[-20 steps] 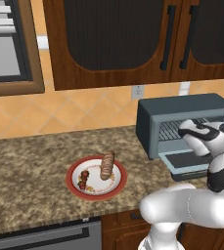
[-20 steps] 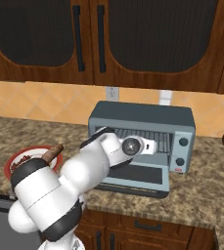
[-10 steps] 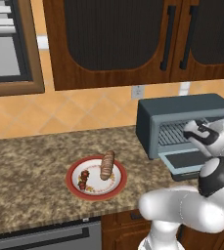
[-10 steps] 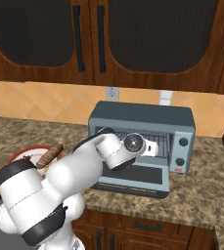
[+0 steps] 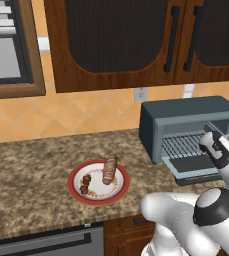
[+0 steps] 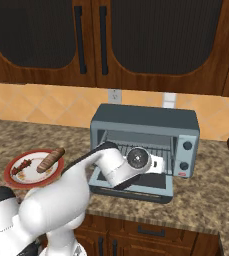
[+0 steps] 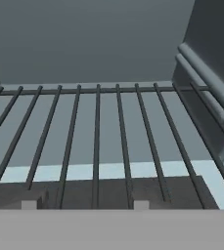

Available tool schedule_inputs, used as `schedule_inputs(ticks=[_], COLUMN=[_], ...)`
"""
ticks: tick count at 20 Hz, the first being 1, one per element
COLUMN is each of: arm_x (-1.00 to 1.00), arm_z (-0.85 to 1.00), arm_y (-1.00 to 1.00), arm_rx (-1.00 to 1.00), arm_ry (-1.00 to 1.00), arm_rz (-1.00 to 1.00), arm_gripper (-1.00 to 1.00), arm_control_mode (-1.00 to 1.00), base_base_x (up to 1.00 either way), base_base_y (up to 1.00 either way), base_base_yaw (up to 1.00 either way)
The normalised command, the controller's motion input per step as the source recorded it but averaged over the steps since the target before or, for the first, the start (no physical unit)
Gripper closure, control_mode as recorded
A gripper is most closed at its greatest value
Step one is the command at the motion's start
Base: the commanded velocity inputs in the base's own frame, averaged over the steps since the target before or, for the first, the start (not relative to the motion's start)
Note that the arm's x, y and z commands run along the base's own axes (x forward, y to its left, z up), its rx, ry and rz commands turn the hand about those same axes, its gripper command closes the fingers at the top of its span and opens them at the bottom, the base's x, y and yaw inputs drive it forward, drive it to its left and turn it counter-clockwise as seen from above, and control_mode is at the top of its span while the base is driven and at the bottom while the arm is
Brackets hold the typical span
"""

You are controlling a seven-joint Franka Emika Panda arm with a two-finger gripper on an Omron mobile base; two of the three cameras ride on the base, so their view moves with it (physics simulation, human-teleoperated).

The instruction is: Pick up the kebab skewer and baguette bread, and place them inside the toaster oven. Close the toaster oven door and start by setting the timer.

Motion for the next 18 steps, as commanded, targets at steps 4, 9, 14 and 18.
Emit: schedule_inputs(ticks=[4, 9, 14, 18], arm_x=[-0.79, -0.78, -0.38, -0.37], arm_z=[-0.82, -0.77, 0.29, 0.64], arm_y=[0.00, 0.00, 0.00, 0.19], arm_rx=[0.00, 0.00, 0.02, 0.01], arm_ry=[0.17, 0.18, 0.02, 0.00], arm_rz=[0.00, 0.00, 0.00, 0.00], arm_gripper=[-1.00, -1.00, -1.00, -1.00], arm_control_mode=[-1.00, -1.00, -1.00, -1.00], base_base_x=[0.00, 0.00, 0.00, 0.00], base_base_y=[0.00, 0.00, 0.00, 0.00], base_base_yaw=[0.00, 0.00, 0.00, 0.00])
